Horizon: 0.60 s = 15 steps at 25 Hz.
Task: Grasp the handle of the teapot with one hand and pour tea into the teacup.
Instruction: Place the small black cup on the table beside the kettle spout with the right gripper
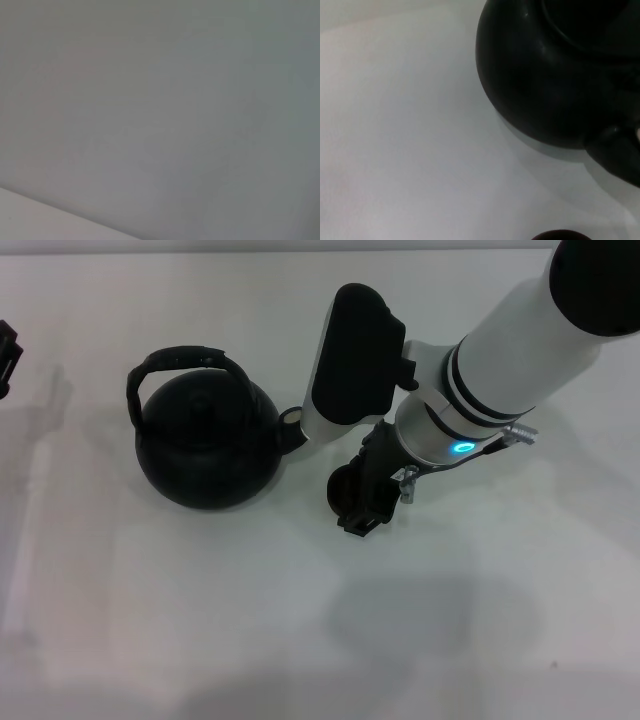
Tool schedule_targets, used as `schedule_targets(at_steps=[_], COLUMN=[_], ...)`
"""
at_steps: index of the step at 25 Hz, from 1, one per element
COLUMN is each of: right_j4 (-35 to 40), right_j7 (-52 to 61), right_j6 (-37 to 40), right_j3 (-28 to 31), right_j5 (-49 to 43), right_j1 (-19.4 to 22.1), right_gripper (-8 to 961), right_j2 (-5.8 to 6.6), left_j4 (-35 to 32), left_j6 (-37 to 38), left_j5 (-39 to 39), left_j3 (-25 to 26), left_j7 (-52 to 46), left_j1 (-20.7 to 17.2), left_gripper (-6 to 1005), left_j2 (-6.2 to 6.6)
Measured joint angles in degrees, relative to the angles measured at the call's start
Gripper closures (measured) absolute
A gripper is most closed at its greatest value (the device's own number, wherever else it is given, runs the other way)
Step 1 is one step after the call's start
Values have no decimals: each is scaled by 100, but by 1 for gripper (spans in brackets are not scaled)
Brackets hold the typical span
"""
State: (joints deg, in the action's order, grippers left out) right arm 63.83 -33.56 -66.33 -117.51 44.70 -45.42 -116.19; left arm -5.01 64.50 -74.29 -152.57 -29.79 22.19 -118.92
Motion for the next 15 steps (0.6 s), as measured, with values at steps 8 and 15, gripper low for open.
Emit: schedule_targets(at_steps=[8,15], right_j4=[17,60], right_j7=[-1,45], right_j6=[47,71], right_j3=[-203,-275], right_j5=[7,13], right_j1=[1,29], right_gripper=[203,195], right_j2=[0,1], left_j4=[0,-1], left_j6=[0,1], left_j5=[4,28], left_j3=[-3,-26], left_j7=[0,0], left_j1=[-5,-19], left_gripper=[153,153], left_j2=[0,0])
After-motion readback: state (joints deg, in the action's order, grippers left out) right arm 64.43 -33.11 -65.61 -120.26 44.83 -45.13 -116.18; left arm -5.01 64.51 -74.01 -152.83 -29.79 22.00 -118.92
